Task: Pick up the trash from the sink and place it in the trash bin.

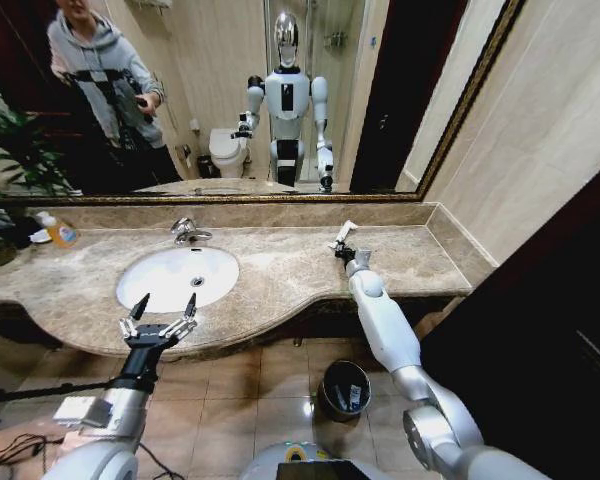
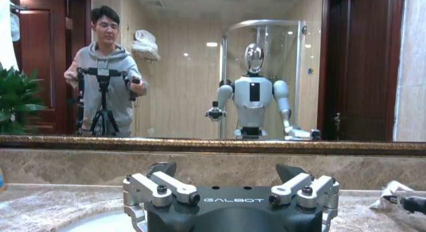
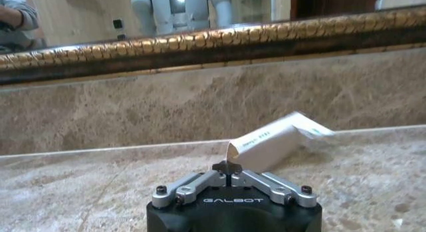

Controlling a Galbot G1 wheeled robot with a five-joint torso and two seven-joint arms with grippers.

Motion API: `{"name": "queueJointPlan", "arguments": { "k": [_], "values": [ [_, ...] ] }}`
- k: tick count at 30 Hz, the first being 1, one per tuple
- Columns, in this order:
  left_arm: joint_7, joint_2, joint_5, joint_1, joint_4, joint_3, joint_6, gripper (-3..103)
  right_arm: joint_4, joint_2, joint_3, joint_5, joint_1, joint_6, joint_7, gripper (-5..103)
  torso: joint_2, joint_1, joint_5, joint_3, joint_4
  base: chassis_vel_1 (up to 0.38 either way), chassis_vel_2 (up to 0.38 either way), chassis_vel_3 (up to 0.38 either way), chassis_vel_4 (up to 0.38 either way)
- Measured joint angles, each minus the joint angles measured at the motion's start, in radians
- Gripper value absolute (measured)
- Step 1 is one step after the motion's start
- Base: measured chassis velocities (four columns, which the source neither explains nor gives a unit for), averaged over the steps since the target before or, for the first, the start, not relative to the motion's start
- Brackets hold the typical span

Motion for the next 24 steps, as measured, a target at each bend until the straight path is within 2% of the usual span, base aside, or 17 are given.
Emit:
{"name": "queueJointPlan", "arguments": {
  "k": [5, 8, 12, 13, 15, 17, 20, 23, 24],
  "values": [
    [0.000, 0.000, 0.000, 0.000, 0.000, 0.000, 0.000, 100, 0.051, -0.030, -0.001, 0.022, -0.024, 0.010, -0.008, 0, 0.000, 0.000, 0.0000, 0.000, 0.0001, 0.000, 0.000, 0.000, 0.000],
    [0.000, 0.000, 0.000, 0.000, 0.000, 0.000, 0.000, 100, 0.134, -0.090, -0.003, 0.075, -0.075, 0.022, -0.020, 0, 0.000, 0.000, 0.0000, 0.000, -0.0001, 0.000, 0.000, 0.000, 0.000],
    [0.000, 0.000, 0.000, 0.000, 0.000, 0.000, 0.000, 100, 0.191, -0.122, -0.003, 0.097, -0.113, 0.025, -0.022, 0, 0.000, 0.000, 0.0001, 0.000, -0.0001, 0.000, 0.000, 0.000, 0.000],
    [0.000, 0.000, 0.000, 0.000, 0.000, 0.000, 0.000, 100, 0.286, -0.167, 0.004, 0.123, -0.179, 0.027, -0.021, 0, 0.000, 0.000, 0.0001, 0.000, 0.0001, 0.000, 0.000, 0.000, 0.000],
    [0.000, 0.000, 0.000, 0.000, 0.000, 0.000, 0.000, 100, 0.377, -0.205, 0.020, 0.159, -0.253, 0.028, -0.021, 0, 0.000, 0.000, 0.0002, 0.000, 0.0001, 0.000, 0.000, 0.000, 0.000],
    [0.000, 0.000, 0.000, 0.000, 0.000, 0.000, 0.000, 100, 0.405, -0.216, 0.026, 0.177, -0.277, 0.028, -0.021, 0, 0.000, 0.000, 0.0002, 0.000, 0.0001, 0.000, 0.000, 0.000, 0.000],
    [0.000, 0.000, 0.000, 0.000, 0.000, 0.000, 0.000, 100, 0.593, -0.280, 0.073, 0.305, -0.435, 0.023, -0.009, 0, 0.000, 0.000, 0.0003, 0.000, -0.0001, 0.000, 0.000, 0.000, 0.000],
    [0.000, 0.000, 0.000, 0.000, 0.000, 0.000, 0.000, 100, 0.688, -0.304, 0.097, 0.357, -0.508, 0.021, -0.008, 0, 0.000, 0.000, 0.0001, 0.000, -0.0002, 0.000, 0.000, 0.000, 0.000],
    [0.000, 0.000, 0.000, 0.000, 0.000, 0.000, 0.000, 100, 0.779, -0.323, 0.111, 0.420, -0.578, 0.010, 0.000, 0, 0.000, 0.000, 0.0001, 0.000, -0.0005, 0.000, 0.000, 0.000, 0.000]
  ]
}}
